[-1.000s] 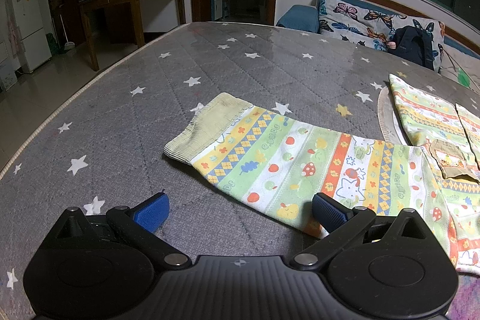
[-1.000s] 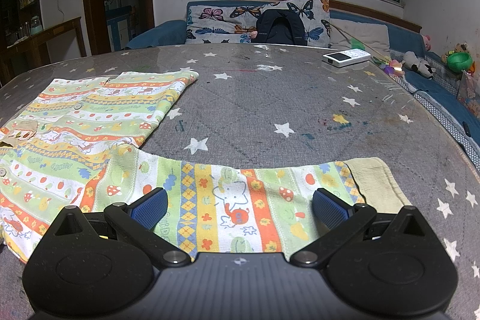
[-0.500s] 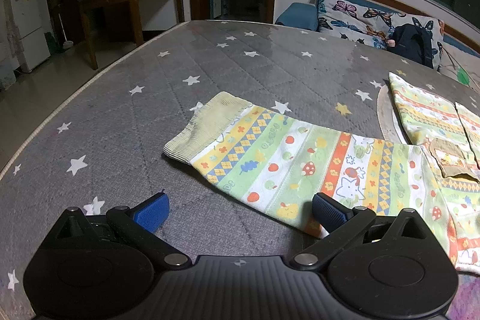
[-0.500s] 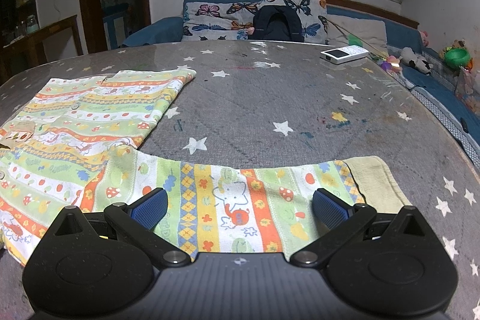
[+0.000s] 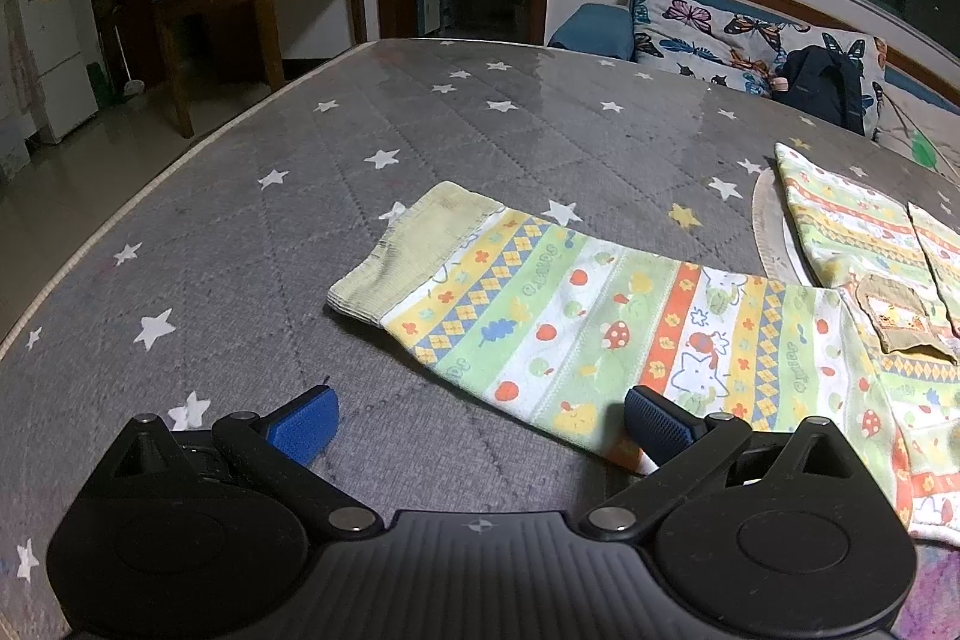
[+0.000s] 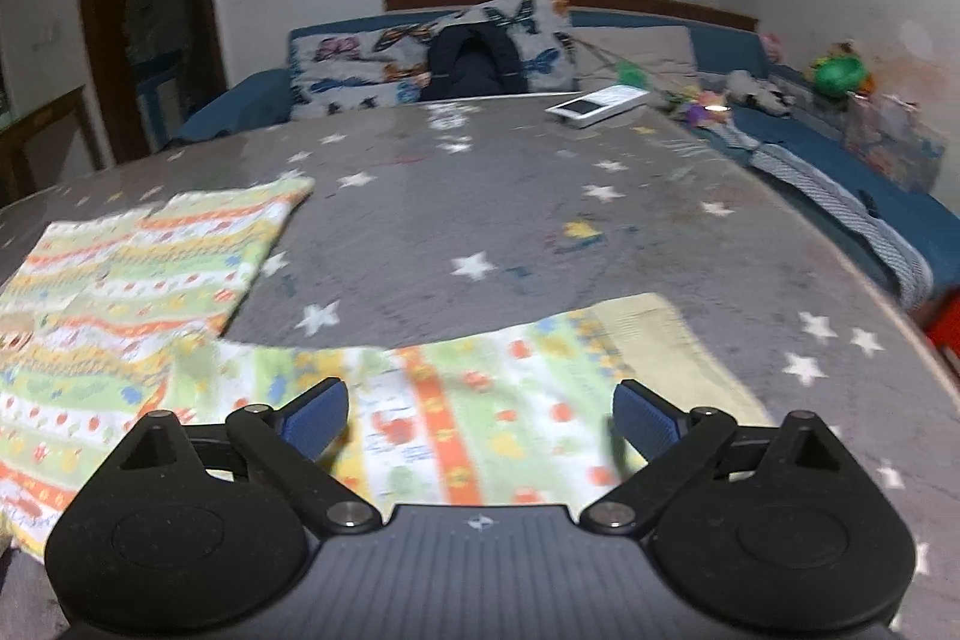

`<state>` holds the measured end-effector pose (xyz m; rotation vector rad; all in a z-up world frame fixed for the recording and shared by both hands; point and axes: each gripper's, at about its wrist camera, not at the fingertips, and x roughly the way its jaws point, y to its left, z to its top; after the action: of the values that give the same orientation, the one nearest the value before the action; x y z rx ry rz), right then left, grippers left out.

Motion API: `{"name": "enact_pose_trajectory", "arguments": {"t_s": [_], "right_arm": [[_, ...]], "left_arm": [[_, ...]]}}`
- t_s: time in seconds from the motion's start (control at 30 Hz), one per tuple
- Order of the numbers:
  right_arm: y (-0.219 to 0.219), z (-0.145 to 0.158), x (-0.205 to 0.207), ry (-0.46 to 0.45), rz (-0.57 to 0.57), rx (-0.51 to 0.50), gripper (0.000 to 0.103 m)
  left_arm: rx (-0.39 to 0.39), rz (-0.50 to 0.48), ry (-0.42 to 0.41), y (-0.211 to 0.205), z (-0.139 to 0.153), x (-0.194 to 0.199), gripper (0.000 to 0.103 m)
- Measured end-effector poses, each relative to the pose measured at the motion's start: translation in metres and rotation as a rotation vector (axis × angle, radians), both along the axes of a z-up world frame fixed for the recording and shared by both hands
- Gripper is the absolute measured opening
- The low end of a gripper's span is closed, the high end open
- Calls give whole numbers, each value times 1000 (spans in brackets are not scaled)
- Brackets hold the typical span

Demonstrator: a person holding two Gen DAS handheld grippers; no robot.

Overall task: Fold clothes
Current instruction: 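Move the right gripper to the green ribbed cuff of the garment, then grasp the green ribbed cuff with the right gripper and lift it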

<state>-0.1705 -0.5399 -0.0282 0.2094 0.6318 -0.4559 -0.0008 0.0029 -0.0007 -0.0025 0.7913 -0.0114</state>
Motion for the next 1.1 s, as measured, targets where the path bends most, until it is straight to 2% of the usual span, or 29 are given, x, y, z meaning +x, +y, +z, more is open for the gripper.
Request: {"name": "enact_pose_trajectory", "arguments": {"t_s": [0.47, 0.57, 0.67, 0.77, 0.83, 0.87, 1.0, 1.1], "right_arm": [[-43, -8, -23, 49, -217, -1, 94], [-46, -12, -26, 51, -221, 22, 94], [-44, -13, -24, 43, -215, 23, 88], [-40, -11, -17, 43, -188, 23, 75], [-38, -9, -15, 36, -179, 33, 59], [-38, -8, -14, 33, -178, 38, 54], [-38, -3, -14, -7, -164, 102, 12], [-34, 3, -18, -61, -155, 137, 12]], "left_arm": [[-27, 4, 12, 5, 3, 0, 103], [-33, 9, 14, 7, 3, 0, 103], [-35, 10, 13, 9, 4, -1, 103], [-36, 12, 11, 10, 4, -3, 103], [-40, 13, 10, 12, 4, -3, 103], [-41, 14, 11, 12, 4, -3, 103], [-45, 15, 6, 13, 5, -4, 103], [-48, 17, 5, 14, 5, -3, 103]]}}
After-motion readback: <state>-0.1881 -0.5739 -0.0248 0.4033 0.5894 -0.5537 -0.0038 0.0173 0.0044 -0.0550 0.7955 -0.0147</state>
